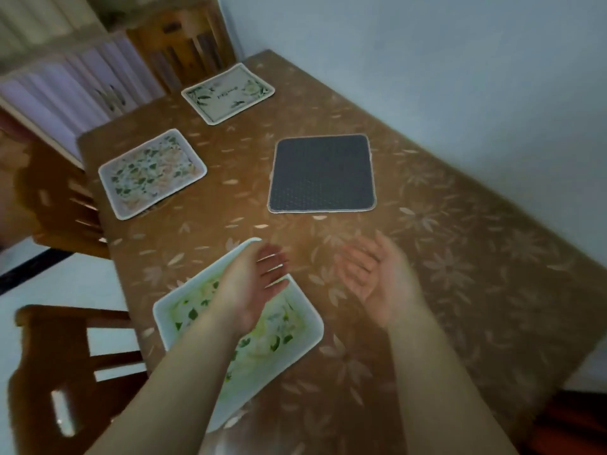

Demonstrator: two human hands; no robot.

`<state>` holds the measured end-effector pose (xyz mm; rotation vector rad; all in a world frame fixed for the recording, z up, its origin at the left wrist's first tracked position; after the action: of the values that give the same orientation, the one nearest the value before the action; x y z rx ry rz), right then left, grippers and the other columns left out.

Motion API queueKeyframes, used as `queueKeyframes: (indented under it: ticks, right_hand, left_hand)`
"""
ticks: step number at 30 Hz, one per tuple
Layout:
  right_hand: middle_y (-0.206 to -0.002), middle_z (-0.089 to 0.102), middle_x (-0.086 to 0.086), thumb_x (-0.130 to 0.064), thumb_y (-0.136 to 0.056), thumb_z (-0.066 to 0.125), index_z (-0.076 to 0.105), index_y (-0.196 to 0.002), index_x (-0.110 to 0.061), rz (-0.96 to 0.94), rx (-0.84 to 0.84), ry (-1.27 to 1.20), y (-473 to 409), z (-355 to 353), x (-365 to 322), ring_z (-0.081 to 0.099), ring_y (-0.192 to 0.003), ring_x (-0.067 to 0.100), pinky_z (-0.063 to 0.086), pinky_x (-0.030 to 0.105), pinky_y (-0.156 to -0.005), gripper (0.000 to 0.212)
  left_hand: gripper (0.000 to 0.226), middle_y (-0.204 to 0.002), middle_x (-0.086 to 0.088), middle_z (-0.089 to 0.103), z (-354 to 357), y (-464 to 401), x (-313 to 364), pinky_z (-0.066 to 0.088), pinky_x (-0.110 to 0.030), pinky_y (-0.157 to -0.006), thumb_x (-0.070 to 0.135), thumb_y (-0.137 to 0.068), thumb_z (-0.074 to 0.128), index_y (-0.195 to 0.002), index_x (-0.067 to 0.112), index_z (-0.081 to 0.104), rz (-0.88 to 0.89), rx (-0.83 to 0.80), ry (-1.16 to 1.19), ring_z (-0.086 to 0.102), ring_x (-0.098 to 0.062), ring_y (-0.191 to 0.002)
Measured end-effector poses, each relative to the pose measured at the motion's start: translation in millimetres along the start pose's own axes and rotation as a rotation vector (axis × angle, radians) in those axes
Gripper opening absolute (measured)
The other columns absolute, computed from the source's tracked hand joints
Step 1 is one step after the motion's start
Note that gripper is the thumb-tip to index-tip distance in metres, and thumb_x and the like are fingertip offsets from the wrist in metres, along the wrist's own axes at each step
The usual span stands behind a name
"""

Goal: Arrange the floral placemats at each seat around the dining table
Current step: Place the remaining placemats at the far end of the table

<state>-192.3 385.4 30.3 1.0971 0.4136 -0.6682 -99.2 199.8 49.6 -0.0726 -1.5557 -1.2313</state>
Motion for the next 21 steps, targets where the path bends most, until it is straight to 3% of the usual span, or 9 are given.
queueKeyframes:
  ticks: [3, 7, 9, 12, 16, 19, 21]
  right_hand:
    - [-0.12, 0.073, 0.006, -0.049, -0.106, 0.047, 0.063, -0.127, -0.015, 0.065, -0.007, -0.038, -68.2, -14.5, -21.9, 0.071, -0.108, 0.023, 0.052, 0.04, -0.091, 0.044]
    - [-0.133, 0.068, 0.01, -0.045, -0.107, 0.046, 0.052, -0.141, -0.018, 0.119, 0.007, -0.095, -143.5, -32.6, -45.7, 0.067, -0.117, 0.028, 0.053, 0.039, -0.089, 0.043]
    - [-0.143, 0.063, 0.012, -0.042, -0.108, 0.046, 0.045, -0.152, -0.015, 0.142, 0.015, -0.078, -176.5, -39.3, -56.0, 0.064, -0.123, 0.029, 0.052, 0.041, -0.097, 0.051]
    - [-0.138, 0.063, 0.011, -0.038, -0.107, 0.046, 0.053, -0.142, -0.012, 0.183, 0.03, 0.053, -216.0, -42.2, -71.8, 0.063, -0.124, 0.027, 0.049, 0.04, -0.103, 0.044]
    - [-0.111, 0.073, 0.008, -0.036, -0.102, 0.054, 0.068, -0.119, -0.011, 0.246, 0.05, 0.278, -249.8, -33.0, -90.7, 0.071, -0.096, 0.021, 0.056, 0.031, -0.078, 0.033]
    - [-0.098, 0.076, 0.008, -0.031, -0.102, 0.061, 0.066, -0.112, -0.015, 0.238, 0.025, 0.421, -267.4, -21.0, -95.7, 0.075, -0.071, 0.017, 0.06, 0.026, -0.059, 0.019]
    - [-0.09, 0.075, 0.009, -0.025, -0.104, 0.059, 0.065, -0.111, -0.011, 0.2, 0.017, 0.509, -276.7, -15.0, -95.3, 0.073, -0.052, 0.013, 0.054, 0.017, -0.046, 0.017]
  left_hand:
    - [0.043, -0.121, -0.015, 0.072, 42.7, -63.2, -2.4, 0.056, -0.034, -0.075, 0.039, -0.099, 0.049, -0.125, 0.007, 0.062, -0.102, 0.049, 0.116, 0.07, -0.024, -0.102]
    - [0.051, -0.129, -0.016, 0.065, 92.2, -138.9, -3.5, 0.051, -0.039, -0.082, 0.038, -0.101, 0.045, -0.139, 0.003, 0.052, -0.188, 0.101, 0.259, 0.063, -0.029, -0.112]
    - [0.053, -0.129, -0.017, 0.064, 107.2, -167.1, -7.6, 0.052, -0.041, -0.082, 0.038, -0.1, 0.045, -0.139, 0.003, 0.051, -0.201, 0.129, 0.278, 0.063, -0.03, -0.111]
    - [0.054, -0.125, -0.016, 0.067, 116.7, -187.0, -19.3, 0.052, -0.04, -0.085, 0.043, -0.099, 0.045, -0.135, 0.003, 0.054, -0.239, 0.16, 0.256, 0.066, -0.03, -0.11]
    - [0.058, -0.122, -0.018, 0.07, 110.7, -195.3, -28.1, 0.051, -0.041, -0.093, 0.045, -0.099, 0.041, -0.132, 0.0, 0.056, -0.309, 0.206, 0.271, 0.067, -0.03, -0.11]
    - [0.058, -0.122, -0.02, 0.069, 105.0, -200.6, -26.7, 0.05, -0.044, -0.098, 0.044, -0.099, 0.042, -0.131, -0.002, 0.056, -0.314, 0.223, 0.302, 0.065, -0.033, -0.113]
    - [0.057, -0.119, -0.021, 0.071, 102.1, -202.7, -24.9, 0.05, -0.046, -0.099, 0.044, -0.099, 0.043, -0.13, -0.002, 0.058, -0.311, 0.222, 0.314, 0.065, -0.034, -0.114]
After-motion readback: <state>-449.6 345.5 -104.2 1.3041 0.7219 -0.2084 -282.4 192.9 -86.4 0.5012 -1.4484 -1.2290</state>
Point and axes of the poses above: each hand's wrist, its own y-axis away from the middle knuckle, its own z-axis out of the palm, x = y × z, the point moved 3 cm from there along -y, towards the middle knuckle
